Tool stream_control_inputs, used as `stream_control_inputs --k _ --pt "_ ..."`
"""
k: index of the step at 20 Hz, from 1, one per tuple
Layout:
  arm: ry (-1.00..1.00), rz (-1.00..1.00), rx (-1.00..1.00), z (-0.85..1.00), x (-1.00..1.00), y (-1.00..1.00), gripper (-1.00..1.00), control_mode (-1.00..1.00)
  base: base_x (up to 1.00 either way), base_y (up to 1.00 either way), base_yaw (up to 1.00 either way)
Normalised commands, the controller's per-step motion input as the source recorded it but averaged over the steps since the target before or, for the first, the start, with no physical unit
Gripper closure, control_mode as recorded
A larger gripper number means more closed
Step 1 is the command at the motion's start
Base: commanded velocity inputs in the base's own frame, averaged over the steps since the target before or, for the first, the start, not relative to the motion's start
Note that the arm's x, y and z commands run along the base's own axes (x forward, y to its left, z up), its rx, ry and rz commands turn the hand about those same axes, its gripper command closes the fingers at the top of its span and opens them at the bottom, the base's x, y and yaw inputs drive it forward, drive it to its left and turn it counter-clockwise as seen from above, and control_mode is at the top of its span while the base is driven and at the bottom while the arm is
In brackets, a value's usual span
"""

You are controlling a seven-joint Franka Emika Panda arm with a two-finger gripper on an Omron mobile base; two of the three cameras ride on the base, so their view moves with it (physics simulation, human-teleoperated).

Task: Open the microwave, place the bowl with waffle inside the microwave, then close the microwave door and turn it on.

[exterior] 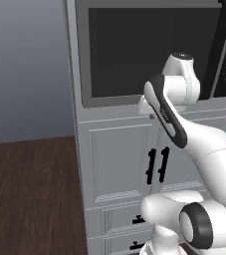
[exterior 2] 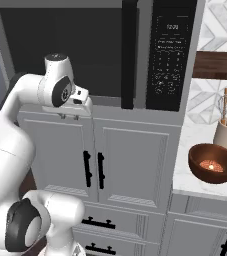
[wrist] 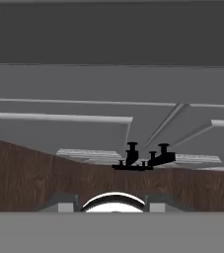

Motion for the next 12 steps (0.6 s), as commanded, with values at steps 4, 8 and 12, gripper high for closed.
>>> stream_control_inputs --k 4,8,12 --pt "-0.07 -0.02 0.0 0.0 -0.43 -0.15 -1.0 -1.0 0.0 0.0 0.0" --pt "-0.53 0.0 0.0 0.06 -0.98 -0.68 -1.0 -1.0 0.0 0.0 0.0" --pt "-0.75 0.0 0.07 0.39 -0.52 -1.0 -1.0 -1.0 0.0 0.0 0.0"
